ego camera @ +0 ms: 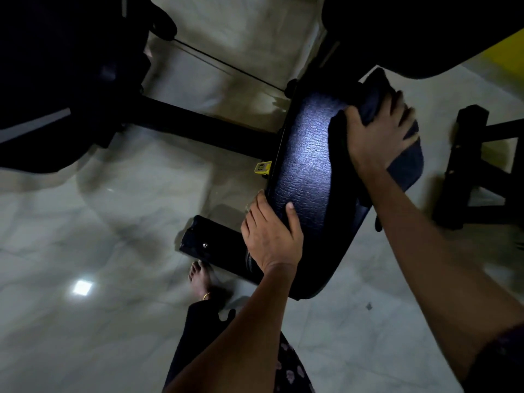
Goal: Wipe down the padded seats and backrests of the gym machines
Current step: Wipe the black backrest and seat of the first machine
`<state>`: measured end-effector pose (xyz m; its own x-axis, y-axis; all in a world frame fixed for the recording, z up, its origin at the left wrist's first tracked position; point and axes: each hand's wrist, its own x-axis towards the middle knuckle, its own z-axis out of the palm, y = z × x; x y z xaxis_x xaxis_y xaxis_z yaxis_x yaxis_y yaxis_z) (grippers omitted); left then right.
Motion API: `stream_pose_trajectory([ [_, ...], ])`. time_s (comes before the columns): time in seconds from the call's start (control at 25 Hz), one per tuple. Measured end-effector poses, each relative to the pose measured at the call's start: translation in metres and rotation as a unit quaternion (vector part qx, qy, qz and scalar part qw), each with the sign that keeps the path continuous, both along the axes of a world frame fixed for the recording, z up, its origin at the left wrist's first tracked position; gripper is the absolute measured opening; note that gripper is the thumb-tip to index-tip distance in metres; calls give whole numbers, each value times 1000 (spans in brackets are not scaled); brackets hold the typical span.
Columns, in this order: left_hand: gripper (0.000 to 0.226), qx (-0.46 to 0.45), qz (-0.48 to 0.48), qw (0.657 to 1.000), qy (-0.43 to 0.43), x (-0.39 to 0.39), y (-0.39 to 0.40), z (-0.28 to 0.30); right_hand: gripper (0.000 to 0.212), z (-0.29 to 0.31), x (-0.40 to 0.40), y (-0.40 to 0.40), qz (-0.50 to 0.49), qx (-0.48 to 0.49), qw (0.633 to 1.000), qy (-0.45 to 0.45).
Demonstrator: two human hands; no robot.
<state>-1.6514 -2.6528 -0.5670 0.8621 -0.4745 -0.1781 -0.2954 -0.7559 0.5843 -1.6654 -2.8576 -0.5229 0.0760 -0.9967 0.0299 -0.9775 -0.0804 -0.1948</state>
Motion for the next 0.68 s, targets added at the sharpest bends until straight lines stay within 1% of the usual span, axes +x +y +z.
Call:
stream_pose_trajectory([
  [0.12,57,4,0,1000,0,1,-3,2,75,3,18,10,107,-3,994,32],
  [0.16,57,1,-2,1000,3,1,-4,3,75,3,27,13,168,-6,985,44],
  [0.2,57,-3,-2,1000,2,1,-4,4,75,3,38,17,242,-8,968,59],
  [0.28,56,-8,5,1000,-5,2,-4,6,80,5,61,27,393,6,913,110],
  [0.36,57,-12,6,1000,-6,3,-1,6,84,4,69,47,522,26,838,154],
  [0.44,63,-16,-9,1000,-25,5,2,7,79,0,62,57,614,16,774,155],
  [0.48,68,-11,-18,999,-29,4,2,8,76,1,57,54,641,16,753,149],
  [0.52,72,3,-18,999,-29,1,5,8,75,3,53,49,654,20,741,149],
  [0.56,75,24,-6,999,-25,-3,11,8,75,7,51,44,652,22,742,151],
  [0.64,82,58,47,997,3,-20,32,5,78,12,54,44,612,16,777,145],
  [0.68,84,50,68,996,30,-32,46,1,78,11,55,54,589,10,795,143],
])
